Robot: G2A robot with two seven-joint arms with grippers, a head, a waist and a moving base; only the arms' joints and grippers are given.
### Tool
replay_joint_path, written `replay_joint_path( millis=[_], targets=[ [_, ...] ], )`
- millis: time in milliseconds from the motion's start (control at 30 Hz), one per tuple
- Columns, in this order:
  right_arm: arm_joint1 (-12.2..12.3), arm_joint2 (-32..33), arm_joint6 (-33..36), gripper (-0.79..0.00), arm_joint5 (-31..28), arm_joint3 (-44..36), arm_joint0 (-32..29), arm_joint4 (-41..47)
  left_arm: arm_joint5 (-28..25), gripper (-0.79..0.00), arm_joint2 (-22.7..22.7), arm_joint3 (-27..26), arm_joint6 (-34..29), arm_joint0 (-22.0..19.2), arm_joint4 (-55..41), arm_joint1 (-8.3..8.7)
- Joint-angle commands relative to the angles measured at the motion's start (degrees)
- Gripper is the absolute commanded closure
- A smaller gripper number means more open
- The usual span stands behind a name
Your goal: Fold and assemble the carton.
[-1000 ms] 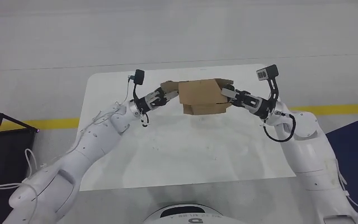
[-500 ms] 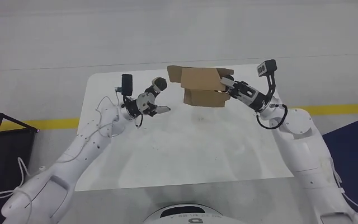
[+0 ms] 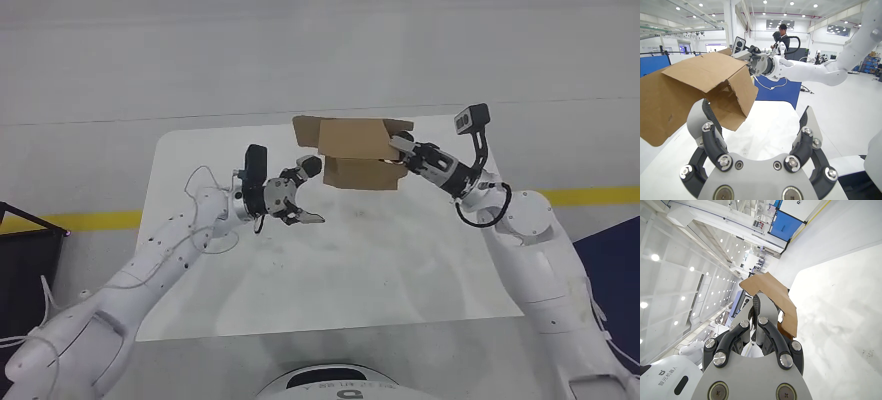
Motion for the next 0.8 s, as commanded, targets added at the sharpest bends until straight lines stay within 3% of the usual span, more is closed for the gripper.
replay_joint_path(
  millis=[0,600,667,767],
  targets=[
    [-0.06,-0.30,0.34,0.000,0.10,0.14,0.22,-0.01,-0.35,-0.785,0.70,0.20,-0.36,-0.68,0.55,-0.28],
    [-0.79,-3.65,1.29,0.000,0.66,-0.16,1.80,-1.33,-1.89,-0.779,4.24,2.70,-1.89,-4.04,-0.22,-2.46],
    [-0.89,-4.14,1.46,0.000,0.63,-0.31,1.96,-1.46,-1.71,-0.742,4.44,3.10,-1.71,-4.24,-0.14,-2.70],
    [-1.03,-4.88,1.20,0.000,1.03,-0.16,2.33,-2.41,-1.24,-0.594,4.65,3.25,-1.25,-4.46,0.00,-3.03]
  ],
)
